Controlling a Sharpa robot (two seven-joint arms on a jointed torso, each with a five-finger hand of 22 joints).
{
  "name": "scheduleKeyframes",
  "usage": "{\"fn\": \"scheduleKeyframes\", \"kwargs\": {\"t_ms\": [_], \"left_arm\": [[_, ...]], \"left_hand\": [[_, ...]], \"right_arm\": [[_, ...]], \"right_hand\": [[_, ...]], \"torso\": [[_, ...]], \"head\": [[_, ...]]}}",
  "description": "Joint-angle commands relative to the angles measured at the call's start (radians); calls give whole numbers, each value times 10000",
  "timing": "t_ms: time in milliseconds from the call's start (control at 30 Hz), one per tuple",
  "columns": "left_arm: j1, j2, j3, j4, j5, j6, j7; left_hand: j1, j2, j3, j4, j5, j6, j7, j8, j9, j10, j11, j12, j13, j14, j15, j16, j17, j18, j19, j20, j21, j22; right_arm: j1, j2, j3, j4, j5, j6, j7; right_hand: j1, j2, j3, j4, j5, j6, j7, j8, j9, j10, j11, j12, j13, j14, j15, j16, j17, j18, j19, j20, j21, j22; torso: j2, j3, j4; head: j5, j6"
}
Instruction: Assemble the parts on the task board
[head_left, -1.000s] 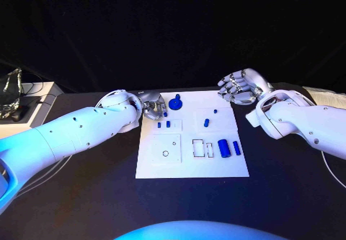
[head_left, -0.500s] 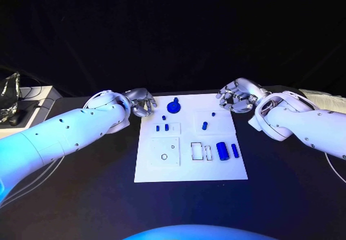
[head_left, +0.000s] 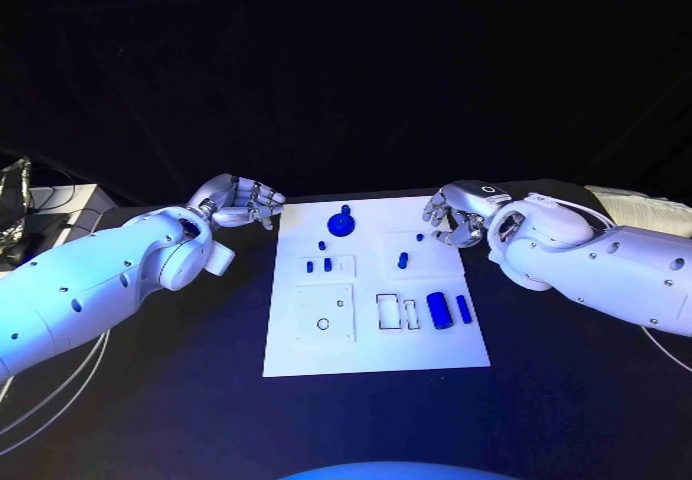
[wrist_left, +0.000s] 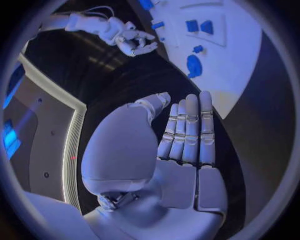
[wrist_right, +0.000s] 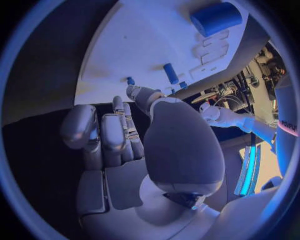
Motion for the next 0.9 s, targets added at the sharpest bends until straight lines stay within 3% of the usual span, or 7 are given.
{"fn": "scheduleKeyframes", "kwargs": {"t_ms": [33, 167, 300, 400, 567, 900], "left_arm": [[-198, -177, 163, 309, 3103, 618, 1192], [-423, -416, 364, 592, 3633, 664, 1382], [-560, -563, 473, 785, 3855, 672, 1469], [-603, -606, 514, 854, 3918, 663, 1506], [-633, -639, 546, 916, 3961, 657, 1519], [-644, -669, 562, 933, 3975, 626, 1504]], "left_hand": [[13, -56, -110, 41, 3, -63, -22, 77, 8, 88, -6, -68, -96, -24, 27, -268, -97, 110, 100, 4, -296, -228], [99, -50, -180, 91, 7, -63, -20, 139, 0, 192, -3, -176, -218, -23, 42, -573, -191, 106, 184, 14, -607, -466], [135, -40, -189, 83, 9, -57, -16, 152, -1, 205, -2, -193, -239, -4, 41, -605, -196, 109, 221, 10, -642, -497], [144, -40, -193, 80, 8, -58, -13, 155, -2, 207, -1, -199, -245, 4, 40, -611, -197, 110, 232, 9, -650, -504], [154, -42, -201, 78, 7, -59, -5, 158, -4, 203, 5, -212, -255, 14, 41, -622, -198, 110, 249, 7, -662, -516], [202, -40, -216, 60, 7, -58, 7, 169, -8, 199, 13, -240, -281, 34, 44, -654, -202, 108, 290, 2, -693, -544]], "right_arm": [[-37, 122, -19, -104, -1062, 285, -705], [-79, 300, -37, -240, -1157, 328, -792], [-145, 493, -64, -401, -1154, 433, -797], [-245, 609, -79, -491, -1109, 539, -766], [-404, 776, -101, -587, -1004, 698, -689], [-508, 887, -115, -566, -950, 674, -631]], "right_hand": [[-93, 40, -42, 16, -38, -3, -9, -57, 5, -76, 5, -19, -16, 324, 63, 97, 83, -193, 58, 60, 129, 83], [-88, 50, -50, 14, -32, -17, -5, -72, 4, -104, 10, -10, -22, 347, 68, 206, 173, -211, 87, 67, 262, 176], [-98, 61, -57, 26, -30, -15, 1, -78, 6, -134, 18, -9, -29, 360, 74, 273, 221, -217, 99, 73, 317, 218], [-104, 72, -59, 34, -28, -10, 4, -80, 8, -161, 24, -11, -36, 362, 79, 295, 230, -217, 101, 78, 329, 231], [-98, 108, -42, 48, -19, 13, 6, -75, 14, -163, 25, 3, -39, 374, 83, 382, 304, -228, 116, 84, 410, 290], [-79, 189, 46, 89, 38, 163, -16, -20, 54, -28, -2, 60, -32, 398, 70, 617, 478, -262, 162, 89, 696, 501]], "torso": [[0, -17, 15], [7, -5, 17], [18, -7, 2], [25, -12, 13], [44, 24, -3], [38, 27, -3]], "head": [[-96, 35], [-153, 38], [-155, 25], [-132, 21], [-81, -25], [-50, -104]]}}
